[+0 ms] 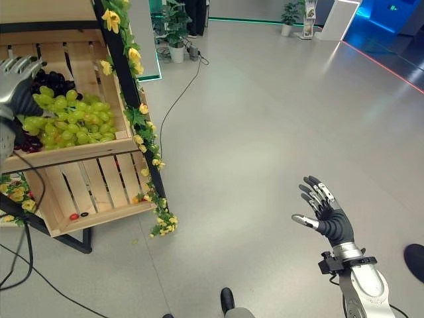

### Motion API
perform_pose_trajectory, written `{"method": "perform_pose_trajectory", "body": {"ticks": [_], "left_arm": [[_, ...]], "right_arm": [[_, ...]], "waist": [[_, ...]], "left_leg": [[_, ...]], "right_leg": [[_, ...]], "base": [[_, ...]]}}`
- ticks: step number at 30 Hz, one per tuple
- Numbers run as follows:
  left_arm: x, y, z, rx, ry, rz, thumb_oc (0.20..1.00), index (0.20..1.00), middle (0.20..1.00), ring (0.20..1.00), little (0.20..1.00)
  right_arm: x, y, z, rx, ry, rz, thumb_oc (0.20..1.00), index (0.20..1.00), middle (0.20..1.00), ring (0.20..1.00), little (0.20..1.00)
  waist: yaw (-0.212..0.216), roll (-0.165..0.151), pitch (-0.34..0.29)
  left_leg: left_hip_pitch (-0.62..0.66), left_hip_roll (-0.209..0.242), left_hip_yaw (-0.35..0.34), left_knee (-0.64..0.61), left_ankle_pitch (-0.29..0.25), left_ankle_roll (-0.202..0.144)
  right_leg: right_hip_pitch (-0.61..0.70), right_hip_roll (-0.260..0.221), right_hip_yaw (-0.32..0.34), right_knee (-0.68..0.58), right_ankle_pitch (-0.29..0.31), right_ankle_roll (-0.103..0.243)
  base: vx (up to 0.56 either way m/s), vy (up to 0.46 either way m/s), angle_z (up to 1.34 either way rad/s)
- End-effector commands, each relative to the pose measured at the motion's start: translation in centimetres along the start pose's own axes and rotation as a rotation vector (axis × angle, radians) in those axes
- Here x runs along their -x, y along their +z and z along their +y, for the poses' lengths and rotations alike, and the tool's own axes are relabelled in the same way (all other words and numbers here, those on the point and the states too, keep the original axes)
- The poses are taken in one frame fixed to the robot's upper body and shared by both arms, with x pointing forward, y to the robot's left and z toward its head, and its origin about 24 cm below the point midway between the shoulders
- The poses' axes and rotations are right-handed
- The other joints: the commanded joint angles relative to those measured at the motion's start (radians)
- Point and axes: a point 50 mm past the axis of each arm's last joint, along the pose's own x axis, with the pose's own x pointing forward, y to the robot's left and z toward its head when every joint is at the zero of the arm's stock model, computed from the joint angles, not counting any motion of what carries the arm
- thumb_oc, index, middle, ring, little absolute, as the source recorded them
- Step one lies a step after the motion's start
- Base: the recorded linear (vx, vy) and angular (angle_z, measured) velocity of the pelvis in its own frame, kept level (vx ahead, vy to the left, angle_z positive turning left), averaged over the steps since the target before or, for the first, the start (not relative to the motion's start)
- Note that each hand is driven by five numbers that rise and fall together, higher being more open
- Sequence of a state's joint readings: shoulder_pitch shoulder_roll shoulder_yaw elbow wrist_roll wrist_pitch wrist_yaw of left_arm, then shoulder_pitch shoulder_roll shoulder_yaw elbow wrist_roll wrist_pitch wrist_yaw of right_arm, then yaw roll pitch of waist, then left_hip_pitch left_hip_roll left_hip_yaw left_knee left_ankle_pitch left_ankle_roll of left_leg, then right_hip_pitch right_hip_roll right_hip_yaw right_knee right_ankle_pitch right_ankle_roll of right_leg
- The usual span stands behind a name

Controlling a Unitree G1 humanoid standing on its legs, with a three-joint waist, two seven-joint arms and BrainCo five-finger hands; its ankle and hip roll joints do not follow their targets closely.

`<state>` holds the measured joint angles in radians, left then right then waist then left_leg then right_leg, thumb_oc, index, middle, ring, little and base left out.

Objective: Pick up the fruits from the basket on one side to the basket on the other side

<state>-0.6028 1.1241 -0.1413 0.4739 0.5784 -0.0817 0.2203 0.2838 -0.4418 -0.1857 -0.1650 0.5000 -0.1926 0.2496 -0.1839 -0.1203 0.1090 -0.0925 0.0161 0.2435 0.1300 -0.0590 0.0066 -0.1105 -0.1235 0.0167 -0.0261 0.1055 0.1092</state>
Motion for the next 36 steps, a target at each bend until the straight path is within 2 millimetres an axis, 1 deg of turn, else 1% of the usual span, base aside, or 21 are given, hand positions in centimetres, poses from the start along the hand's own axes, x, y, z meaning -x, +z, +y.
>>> {"method": "perform_pose_trajectory", "body": {"ticks": [1,3,5,6,7,11,14,15,16,17,18,20,22,24,27,29,30,31,33,35,36], "left_arm": [[1.9,0.4,1.0,0.136,0.167,-0.014,1.000,1.000,1.000,1.000,1.000],[4.4,0.5,-0.8,0.228,0.166,0.004,1.000,1.000,1.000,1.000,1.000],[6.7,1.6,-1.9,0.321,0.154,-0.011,1.000,1.000,1.000,1.000,1.000],[7.9,1.6,-3.0,0.380,0.141,0.017,1.000,1.000,1.000,1.000,1.000],[8.8,2.1,-3.4,0.428,0.136,0.021,1.000,1.000,1.000,1.000,1.000],[11.2,3.8,-5.1,0.621,0.118,0.020,1.000,1.000,1.000,1.000,1.000],[12.6,4.6,-5.7,0.746,0.105,0.031,1.000,1.000,1.000,1.000,1.000],[13.0,5.2,-5.8,0.856,0.127,0.034,1.000,1.000,1.000,1.000,1.000],[13.8,5.6,-6.2,0.982,0.123,0.051,1.000,1.000,1.000,1.000,1.000],[13.8,5.6,-6.1,0.986,0.121,0.051,1.000,1.000,1.000,1.000,1.000],[14.2,6.4,-6.9,1.182,0.109,0.066,1.000,1.000,1.000,1.000,1.000],[14.5,6.9,-7.0,1.377,0.075,0.039,1.000,1.000,1.000,1.000,1.000],[14.6,8.4,-8.0,1.681,0.054,0.045,1.000,1.000,1.000,1.000,1.000],[15.6,9.6,-9.1,1.897,0.006,0.075,1.000,1.000,1.000,1.000,1.000],[16.7,10.5,-9.0,1.983,-0.039,0.054,1.000,1.000,1.000,1.000,1.000],[17.2,10.6,-9.1,1.976,-0.074,0.048,1.000,1.000,1.000,1.000,1.000],[17.5,10.7,-9.3,1.991,-0.083,0.067,1.000,1.000,1.000,1.000,1.000],[17.5,10.7,-9.3,1.991,-0.083,0.067,1.000,1.000,1.000,1.000,1.000],[17.7,10.8,-9.5,1.996,-0.079,0.083,1.000,1.000,1.000,1.000,1.000],[17.7,10.8,-9.5,1.996,-0.079,0.083,1.000,1.000,1.000,1.000,1.000],[17.4,11.0,-9.3,1.998,-0.075,0.071,1.000,1.000,1.000,1.000,1.000]], "right_arm": [[-1.2,1.8,-0.7,0.025,-0.049,-0.135,1.000,1.000,1.000,1.000,1.000],[-1.5,1.8,-0.5,0.009,-0.060,-0.150,1.000,1.000,1.000,1.000,1.000],[-1.8,1.9,-0.5,-0.003,-0.078,-0.163,1.000,1.000,1.000,1.000,1.000],[-1.9,1.9,-0.5,-0.001,-0.081,-0.162,1.000,1.000,1.000,1.000,1.000],[-1.9,2.0,-0.6,-0.001,-0.089,-0.169,1.000,1.000,1.000,1.000,1.000],[-2.2,2.0,-0.7,-0.021,-0.113,-0.186,1.000,1.000,1.000,1.000,1.000],[-2.3,2.0,-0.8,-0.025,-0.132,-0.192,1.000,1.000,1.000,1.000,1.000],[-2.3,2.0,-0.8,-0.027,-0.137,-0.199,1.000,1.000,1.000,1.000,1.000],[-2.2,2.0,-1.0,-0.029,-0.157,-0.203,1.000,1.000,1.000,1.000,1.000],[-2.2,2.0,-1.0,-0.028,-0.158,-0.202,1.000,1.000,1.000,1.000,1.000],[-2.4,1.9,-0.8,-0.049,-0.164,-0.209,1.000,1.000,1.000,1.000,1.000],[-2.2,1.8,-1.1,-0.055,-0.184,-0.213,1.000,1.000,1.000,1.000,1.000],[-2.4,1.4,-1.0,-0.070,-0.198,-0.211,1.000,1.000,1.000,1.000,1.000],[-2.4,1.2,-0.9,-0.064,-0.210,-0.205,1.000,1.000,1.000,1.000,1.000],[-2.5,0.9,-1.1,-0.071,-0.234,-0.207,1.000,1.000,1.000,1.000,1.000],[-2.4,0.9,-1.1,-0.068,-0.237,-0.208,1.000,1.000,1.000,1.000,1.000],[-2.3,0.8,-1.2,-0.074,-0.243,-0.203,1.000,1.000,1.000,1.000,1.000],[-2.3,0.8,-1.2,-0.073,-0.243,-0.203,1.000,1.000,1.000,1.000,1.000],[-2.1,0.7,-1.3,-0.078,-0.262,-0.207,1.000,1.000,1.000,1.000,1.000],[-2.1,0.7,-1.3,-0.078,-0.263,-0.207,1.000,1.000,1.000,1.000,1.000],[-2.0,0.8,-1.5,-0.093,-0.284,-0.220,1.000,1.000,1.000,1.000,1.000]], "waist": [[0.034,0.041,-0.017],[0.039,0.045,-0.022],[0.051,0.050,-0.026],[0.052,0.051,-0.028],[0.056,0.052,-0.029],[0.073,0.056,-0.027],[0.088,0.054,-0.028],[0.091,0.056,-0.024],[0.099,0.057,-0.021],[0.098,0.058,-0.022],[0.102,0.058,-0.020],[0.109,0.059,-0.015],[0.115,0.055,-0.013],[0.120,0.056,-0.008],[0.132,0.060,-0.005],[0.141,0.064,0.000],[0.150,0.066,0.006],[0.147,0.066,0.007],[0.158,0.071,0.024],[0.154,0.071,0.024],[0.163,0.078,0.046]], "left_leg": [[0.057,-0.032,-0.072,-0.029,-0.078,0.019],[0.068,-0.033,-0.074,-0.042,-0.072,0.018],[0.080,-0.034,-0.078,-0.057,-0.068,0.019],[0.084,-0.035,-0.080,-0.063,-0.064,0.019],[0.087,-0.037,-0.083,-0.068,-0.062,0.019],[0.088,-0.034,-0.099,-0.078,-0.049,0.012],[0.087,-0.028,-0.113,-0.078,-0.042,0.002],[0.085,-0.023,-0.123,-0.079,-0.033,-0.004],[0.081,-0.017,-0.135,-0.081,-0.025,-0.009],[0.081,-0.017,-0.137,-0.081,-0.024,-0.010],[0.085,-0.012,-0.148,-0.081,-0.023,-0.014],[0.075,-0.004,-0.167,-0.080,-0.006,-0.023],[0.065,0.002,-0.193,-0.075,0.007,-0.034],[0.060,0.009,-0.211,-0.063,0.012,-0.042],[0.060,0.022,-0.235,-0.045,0.017,-0.054],[0.056,0.033,-0.249,-0.037,0.028,-0.066],[0.045,0.043,-0.270,-0.022,0.041,-0.083],[0.044,0.043,-0.273,-0.020,0.040,-0.084],[0.012,0.054,-0.307,0.013,0.062,-0.110],[0.009,0.054,-0.312,0.017,0.061,-0.111],[-0.027,0.059,-0.338,0.037,0.098,-0.134]], "right_leg": [[0.079,-0.036,-0.010,0.092,-0.082,0.114],[0.083,-0.034,-0.011,0.087,-0.092,0.102],[0.088,-0.030,-0.014,0.090,-0.112,0.089],[0.089,-0.028,-0.014,0.093,-0.119,0.084],[0.091,-0.026,-0.016,0.095,-0.124,0.079],[0.100,-0.017,-0.043,0.092,-0.155,0.059],[0.111,-0.011,-0.061,0.081,-0.165,0.045],[0.115,-0.006,-0.071,0.079,-0.168,0.039],[0.119,-0.001,-0.082,0.077,-0.175,0.032],[0.119,-0.001,-0.084,0.077,-0.175,0.031],[0.127,0.005,-0.092,0.083,-0.190,0.025],[0.126,0.016,-0.103,0.087,-0.196,0.014],[0.134,0.027,-0.117,0.080,-0.199,0.004],[0.150,0.034,-0.134,0.060,-0.198,-0.004],[0.178,0.053,-0.149,0.045,-0.208,-0.022],[0.186,0.068,-0.159,0.044,-0.220,-0.034],[0.195,0.084,-0.171,0.044,-0.232,-0.047],[0.196,0.084,-0.174,0.044,-0.232,-0.048],[0.209,0.106,-0.195,0.041,-0.249,-0.066],[0.210,0.107,-0.199,0.040,-0.249,-0.067],[0.212,0.123,-0.220,0.035,-0.255,-0.081]], "base": [[0.00,-0.042,0.01],[0.00,-0.039,0.01],[0.00,-0.037,0.02],[-0.01,-0.040,-0.04],[-0.01,-0.045,0.02],[-0.04,-0.069,0.10],[-0.02,-0.113,0.25],[-0.04,-0.164,0.21],[-0.04,-0.123,0.28],[-0.01,-0.125,0.28],[-0.02,-0.105,0.35],[-0.04,-0.146,0.34],[-0.05,-0.164,0.31],[-0.04,-0.166,0.45],[-0.02,-0.170,0.36],[-0.06,-0.208,0.17],[-0.06,-0.190,0.24],[-0.07,-0.210,0.51],[-0.09,-0.196,0.50],[-0.08,-0.130,0.50],[-0.17,-0.175,0.50]]}}
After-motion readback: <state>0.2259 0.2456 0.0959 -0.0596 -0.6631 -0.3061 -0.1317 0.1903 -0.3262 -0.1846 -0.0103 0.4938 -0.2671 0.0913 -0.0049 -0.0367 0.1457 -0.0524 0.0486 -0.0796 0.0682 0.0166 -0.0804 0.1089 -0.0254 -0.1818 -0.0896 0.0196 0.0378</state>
